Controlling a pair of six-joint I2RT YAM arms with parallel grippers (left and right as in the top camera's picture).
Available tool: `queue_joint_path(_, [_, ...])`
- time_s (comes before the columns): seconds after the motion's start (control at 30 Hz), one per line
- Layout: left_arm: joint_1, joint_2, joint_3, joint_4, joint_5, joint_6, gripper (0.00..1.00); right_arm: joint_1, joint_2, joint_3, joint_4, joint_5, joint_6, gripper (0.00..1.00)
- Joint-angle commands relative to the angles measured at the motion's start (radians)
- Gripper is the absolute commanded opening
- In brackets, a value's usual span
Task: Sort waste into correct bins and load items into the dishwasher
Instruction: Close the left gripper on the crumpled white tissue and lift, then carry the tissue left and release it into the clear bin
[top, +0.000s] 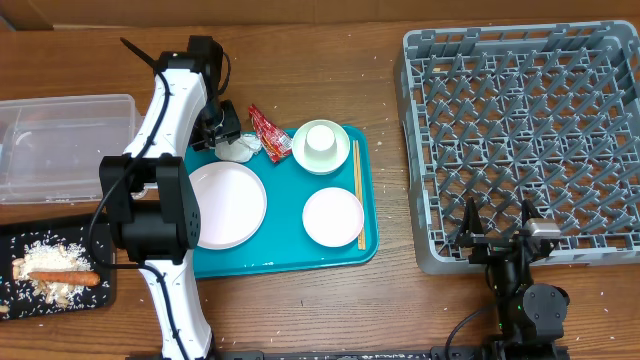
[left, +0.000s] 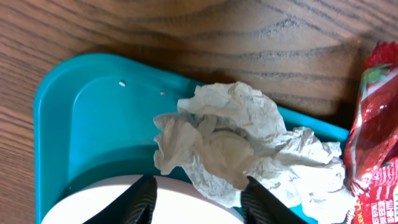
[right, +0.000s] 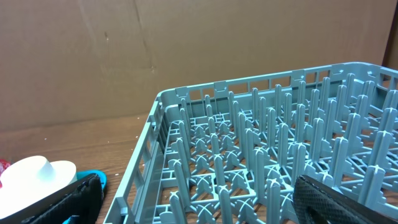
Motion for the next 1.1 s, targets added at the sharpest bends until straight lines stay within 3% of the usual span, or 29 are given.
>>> queue_joint_path(0.0, [-0.006, 0.025, 0.009, 0.017, -0.026, -0.012, 0.44, -0.002, -0.01, -0.01, 0.003, 0.0, -0.003, 1.0])
queue_joint_path(0.47, [-0.008, 0.025, -0.033, 0.048, 0.011, -0.025, 0.36, -0.002, -0.01, -0.01, 0.003, 0.0, -0.003, 1.0])
queue_joint_path(0.63, [-0.008, 0.025, -0.059, 0.077, 0.019, -0.025, 0.25, -0.002, -0.01, -0.01, 0.003, 0.0, -0.003, 1.0])
queue_joint_path(0.7, [-0.008, 0.025, -0.066, 0.081, 0.019, -0.025, 0.14, -0.002, -0.01, -0.01, 0.003, 0.0, -0.003, 1.0])
queue_joint_path(0.73, [-0.008, 0.025, -0.066, 0.081, 0.019, -0.025, 0.04, -0.002, -0.01, -0.01, 0.003, 0.0, -0.003, 1.0])
queue_joint_path(1.07, [-0.006, 0.009, 0.017, -0.01, 0.027, -0.022, 0.04, -0.002, -0.01, -0.01, 0.003, 0.0, -0.003, 1.0])
